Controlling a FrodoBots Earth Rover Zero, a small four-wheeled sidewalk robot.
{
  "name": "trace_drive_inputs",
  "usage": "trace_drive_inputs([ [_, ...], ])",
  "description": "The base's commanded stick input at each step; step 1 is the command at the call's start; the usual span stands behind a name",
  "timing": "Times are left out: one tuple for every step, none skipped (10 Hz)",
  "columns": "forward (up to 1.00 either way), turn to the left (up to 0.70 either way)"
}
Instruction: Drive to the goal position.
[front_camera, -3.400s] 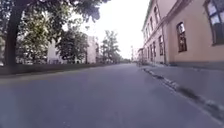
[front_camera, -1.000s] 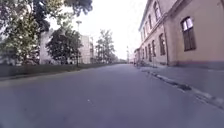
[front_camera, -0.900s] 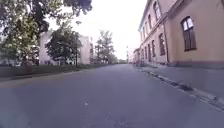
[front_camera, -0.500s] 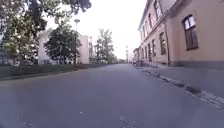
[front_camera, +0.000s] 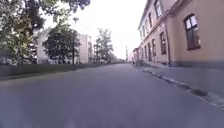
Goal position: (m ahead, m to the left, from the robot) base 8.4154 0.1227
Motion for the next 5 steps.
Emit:
trace_drive_inputs([
  [0.70, 0.00],
  [0.70, 0.00],
  [0.70, 0.00],
  [0.70, 0.00],
  [0.70, 0.00],
])
